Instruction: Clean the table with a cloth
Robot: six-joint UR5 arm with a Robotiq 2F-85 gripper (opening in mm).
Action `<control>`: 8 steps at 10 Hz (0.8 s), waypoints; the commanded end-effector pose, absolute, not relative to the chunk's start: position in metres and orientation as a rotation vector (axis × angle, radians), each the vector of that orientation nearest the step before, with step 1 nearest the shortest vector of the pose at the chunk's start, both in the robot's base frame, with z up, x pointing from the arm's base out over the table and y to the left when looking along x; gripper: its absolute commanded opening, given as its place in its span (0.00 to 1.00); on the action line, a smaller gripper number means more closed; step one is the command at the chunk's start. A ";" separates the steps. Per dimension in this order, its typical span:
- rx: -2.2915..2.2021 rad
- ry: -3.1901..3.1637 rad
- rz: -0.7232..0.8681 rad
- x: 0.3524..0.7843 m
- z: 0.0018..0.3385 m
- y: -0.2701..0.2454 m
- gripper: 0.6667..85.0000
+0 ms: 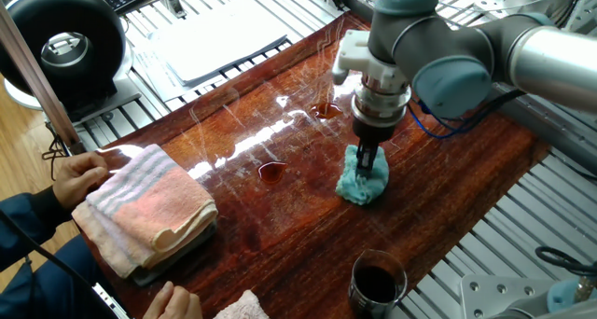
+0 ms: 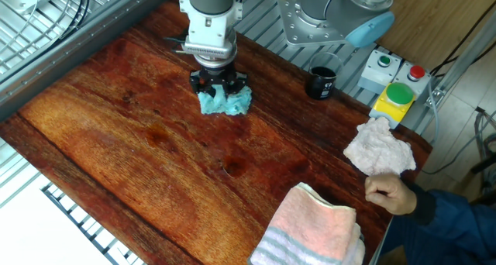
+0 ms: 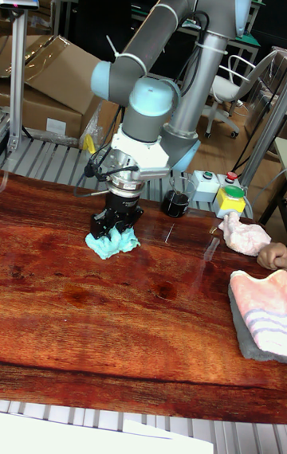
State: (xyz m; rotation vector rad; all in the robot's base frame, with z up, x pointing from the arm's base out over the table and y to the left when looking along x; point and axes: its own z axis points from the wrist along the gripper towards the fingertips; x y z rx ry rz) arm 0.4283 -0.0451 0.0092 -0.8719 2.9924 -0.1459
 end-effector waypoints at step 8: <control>-0.814 3.060 0.106 0.495 0.088 0.015 0.00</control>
